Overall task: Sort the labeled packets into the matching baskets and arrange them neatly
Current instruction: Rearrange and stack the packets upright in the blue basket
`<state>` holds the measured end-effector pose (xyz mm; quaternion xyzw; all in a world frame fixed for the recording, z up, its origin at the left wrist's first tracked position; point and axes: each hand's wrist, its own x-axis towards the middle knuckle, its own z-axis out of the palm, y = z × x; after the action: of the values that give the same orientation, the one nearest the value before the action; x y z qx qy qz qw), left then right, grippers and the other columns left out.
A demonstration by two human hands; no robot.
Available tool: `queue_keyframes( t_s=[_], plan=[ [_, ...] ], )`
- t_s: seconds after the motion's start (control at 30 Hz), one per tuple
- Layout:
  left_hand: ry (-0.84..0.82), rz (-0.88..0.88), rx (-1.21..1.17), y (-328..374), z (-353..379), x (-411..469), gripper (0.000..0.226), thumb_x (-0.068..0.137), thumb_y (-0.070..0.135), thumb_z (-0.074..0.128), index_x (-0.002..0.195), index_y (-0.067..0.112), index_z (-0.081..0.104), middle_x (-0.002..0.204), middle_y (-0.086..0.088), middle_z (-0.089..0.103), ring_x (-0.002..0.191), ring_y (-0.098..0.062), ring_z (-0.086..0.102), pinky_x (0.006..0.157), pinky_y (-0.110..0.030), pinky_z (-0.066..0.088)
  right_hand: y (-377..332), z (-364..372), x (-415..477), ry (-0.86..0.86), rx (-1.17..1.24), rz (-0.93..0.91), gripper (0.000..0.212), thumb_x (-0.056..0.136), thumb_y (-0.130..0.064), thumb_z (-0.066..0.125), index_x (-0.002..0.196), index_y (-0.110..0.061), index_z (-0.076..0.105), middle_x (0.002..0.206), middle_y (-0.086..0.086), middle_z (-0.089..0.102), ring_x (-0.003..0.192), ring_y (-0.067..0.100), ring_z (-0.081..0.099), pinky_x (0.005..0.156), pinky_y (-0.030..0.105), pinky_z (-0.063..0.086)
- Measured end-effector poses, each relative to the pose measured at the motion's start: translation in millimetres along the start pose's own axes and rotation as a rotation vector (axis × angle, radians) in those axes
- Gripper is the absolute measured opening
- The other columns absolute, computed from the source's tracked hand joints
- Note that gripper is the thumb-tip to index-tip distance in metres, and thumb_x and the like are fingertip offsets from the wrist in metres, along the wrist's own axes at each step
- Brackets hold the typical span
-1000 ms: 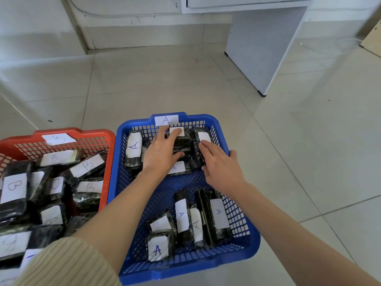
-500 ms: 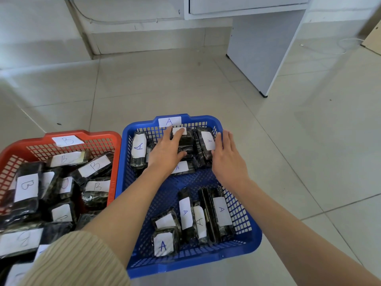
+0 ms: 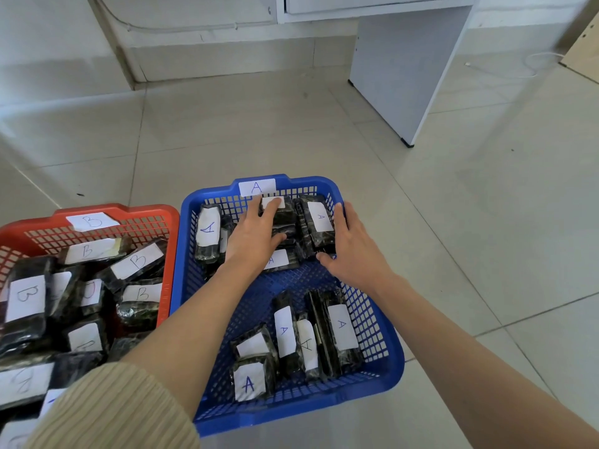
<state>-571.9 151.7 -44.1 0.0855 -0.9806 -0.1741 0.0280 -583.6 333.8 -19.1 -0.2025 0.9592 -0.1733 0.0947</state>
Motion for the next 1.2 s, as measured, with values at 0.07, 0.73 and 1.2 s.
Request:
queue_keyframes(
  t_s=[0.07, 0.73, 1.2],
  plan=[
    [-0.002, 0.005, 0.003, 0, -1, 0, 0.064, 0.091, 0.031, 0.058, 0.145, 0.026, 0.023, 0.154, -0.01, 0.015, 0.135, -0.033, 0.031, 0.1, -0.046, 0.04, 0, 0, 1, 0.0, 0.002, -0.002, 0.091, 0.092, -0.034, 0.056, 0.149, -0.003, -0.007, 0.158, 0.01, -0.011, 0.146, 0.024, 0.002, 0.115, 0.03, 0.014],
    [-0.493, -0.15, -0.334, 11, -31, -96, 0.044, 0.074, 0.038, 0.077, 0.105, 0.014, 0.058, 0.109, -0.005, 0.06, 0.097, -0.021, 0.057, 0.077, -0.031, 0.042, -21, 12, -61, -0.205, -0.132, -0.119, 0.033, 0.099, -0.032, 0.04, 0.121, -0.009, 0.049, 0.12, 0.011, 0.054, 0.109, 0.03, 0.053, 0.086, 0.039, 0.046],
    [0.161, -0.338, -0.659, -24, -86, -100, 0.012, 0.086, 0.01, 0.062, 0.096, 0.015, 0.06, 0.092, -0.002, 0.067, 0.084, -0.019, 0.062, 0.074, -0.028, 0.049, -42, 29, -57, -0.133, 0.175, 0.048, 0.015, 0.093, -0.016, 0.051, 0.106, -0.015, 0.043, 0.101, 0.009, 0.057, 0.083, 0.024, 0.057, 0.069, 0.035, 0.047]
  ],
)
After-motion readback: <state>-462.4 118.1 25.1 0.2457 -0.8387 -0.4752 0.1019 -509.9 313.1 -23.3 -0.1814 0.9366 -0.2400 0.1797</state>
